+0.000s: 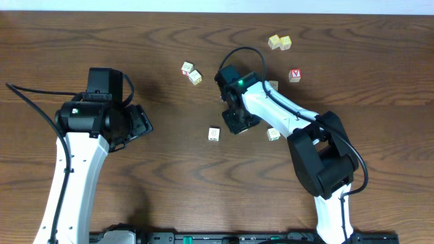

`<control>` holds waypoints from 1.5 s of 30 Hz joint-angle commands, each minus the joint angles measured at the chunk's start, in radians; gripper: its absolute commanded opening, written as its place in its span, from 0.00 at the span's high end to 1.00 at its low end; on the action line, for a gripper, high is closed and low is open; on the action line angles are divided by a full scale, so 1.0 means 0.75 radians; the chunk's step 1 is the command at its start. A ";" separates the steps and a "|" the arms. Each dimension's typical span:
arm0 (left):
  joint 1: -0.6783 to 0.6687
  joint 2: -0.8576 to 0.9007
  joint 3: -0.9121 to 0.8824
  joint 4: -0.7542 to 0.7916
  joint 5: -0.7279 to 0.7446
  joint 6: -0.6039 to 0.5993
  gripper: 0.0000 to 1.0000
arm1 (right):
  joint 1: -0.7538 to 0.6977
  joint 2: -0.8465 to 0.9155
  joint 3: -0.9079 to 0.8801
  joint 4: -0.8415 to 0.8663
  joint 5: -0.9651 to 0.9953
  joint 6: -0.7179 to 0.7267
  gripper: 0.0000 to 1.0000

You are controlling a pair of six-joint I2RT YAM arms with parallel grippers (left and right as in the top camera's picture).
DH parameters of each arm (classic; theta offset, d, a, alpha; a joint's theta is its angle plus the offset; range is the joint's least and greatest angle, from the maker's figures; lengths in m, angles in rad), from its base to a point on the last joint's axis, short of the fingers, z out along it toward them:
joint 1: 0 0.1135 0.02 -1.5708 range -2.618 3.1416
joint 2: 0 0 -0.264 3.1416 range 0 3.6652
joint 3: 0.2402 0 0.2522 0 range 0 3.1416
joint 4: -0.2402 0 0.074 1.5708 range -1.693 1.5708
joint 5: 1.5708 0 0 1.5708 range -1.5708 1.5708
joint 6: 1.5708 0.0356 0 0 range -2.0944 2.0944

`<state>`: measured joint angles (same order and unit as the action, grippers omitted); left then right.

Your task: Lift 4 blocks

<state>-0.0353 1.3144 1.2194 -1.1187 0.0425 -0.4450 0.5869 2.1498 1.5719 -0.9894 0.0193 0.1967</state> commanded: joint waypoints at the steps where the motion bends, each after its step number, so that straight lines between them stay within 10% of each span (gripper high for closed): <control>1: 0.006 -0.002 -0.010 -0.004 -0.002 -0.008 0.22 | 0.014 0.007 0.015 -0.039 -0.004 0.183 0.74; 19: 0.005 -0.002 -0.010 -0.004 0.003 -0.068 0.22 | 0.063 0.007 0.012 -0.050 -0.210 0.593 0.78; 45: 0.005 -0.002 -0.010 -0.004 0.003 -0.067 0.22 | 0.109 0.007 0.012 -0.007 -0.172 0.583 0.65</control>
<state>-0.0353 1.3144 1.2194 -1.1187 0.0463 -0.4831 0.6502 2.1498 1.5719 -0.9966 -0.1162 0.6392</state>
